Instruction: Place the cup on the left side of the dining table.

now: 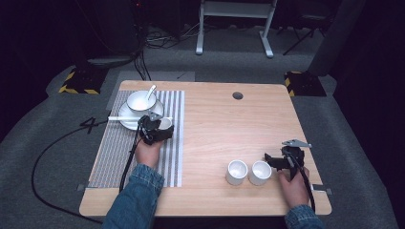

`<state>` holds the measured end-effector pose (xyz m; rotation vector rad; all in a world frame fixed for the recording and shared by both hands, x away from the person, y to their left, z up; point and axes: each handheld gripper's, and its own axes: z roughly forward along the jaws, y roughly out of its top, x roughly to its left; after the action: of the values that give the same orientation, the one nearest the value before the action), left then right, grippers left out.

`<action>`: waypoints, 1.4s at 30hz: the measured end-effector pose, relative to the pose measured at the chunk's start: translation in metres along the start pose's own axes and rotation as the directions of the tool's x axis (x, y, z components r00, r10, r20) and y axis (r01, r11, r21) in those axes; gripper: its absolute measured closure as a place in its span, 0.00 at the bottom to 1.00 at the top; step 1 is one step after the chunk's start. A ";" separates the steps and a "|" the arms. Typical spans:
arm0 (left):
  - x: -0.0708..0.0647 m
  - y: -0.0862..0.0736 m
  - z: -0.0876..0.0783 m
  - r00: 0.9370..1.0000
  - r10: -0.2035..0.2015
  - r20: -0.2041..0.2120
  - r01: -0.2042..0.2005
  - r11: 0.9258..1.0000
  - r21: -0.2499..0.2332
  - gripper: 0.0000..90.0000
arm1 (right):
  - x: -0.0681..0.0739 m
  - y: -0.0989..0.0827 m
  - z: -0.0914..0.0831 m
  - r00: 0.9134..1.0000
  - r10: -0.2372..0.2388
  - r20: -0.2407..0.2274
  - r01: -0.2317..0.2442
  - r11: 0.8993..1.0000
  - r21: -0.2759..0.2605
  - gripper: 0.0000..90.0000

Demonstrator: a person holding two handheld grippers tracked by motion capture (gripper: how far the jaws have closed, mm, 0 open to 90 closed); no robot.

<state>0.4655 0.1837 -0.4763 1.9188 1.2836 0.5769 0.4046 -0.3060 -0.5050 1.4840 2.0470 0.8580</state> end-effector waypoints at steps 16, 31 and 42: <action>0.002 -0.010 -0.005 1.000 0.004 0.012 -0.003 1.000 -0.017 0.30 | 0.000 0.000 0.000 1.000 0.000 0.000 0.000 1.000 0.000 0.03; -0.008 -0.002 -0.040 0.999 0.005 -0.047 -0.010 0.994 -0.111 0.29 | 0.000 0.000 0.000 1.000 0.000 0.000 0.000 1.000 0.000 0.03; -0.014 -0.005 -0.074 1.000 0.017 0.007 -0.016 0.995 -0.096 0.30 | 0.000 0.000 0.000 1.000 0.000 -0.001 0.000 1.000 0.000 0.03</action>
<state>0.4042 0.1964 -0.4337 1.8525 1.2145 0.6282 0.4047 -0.3060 -0.5049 1.4842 2.0475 0.8590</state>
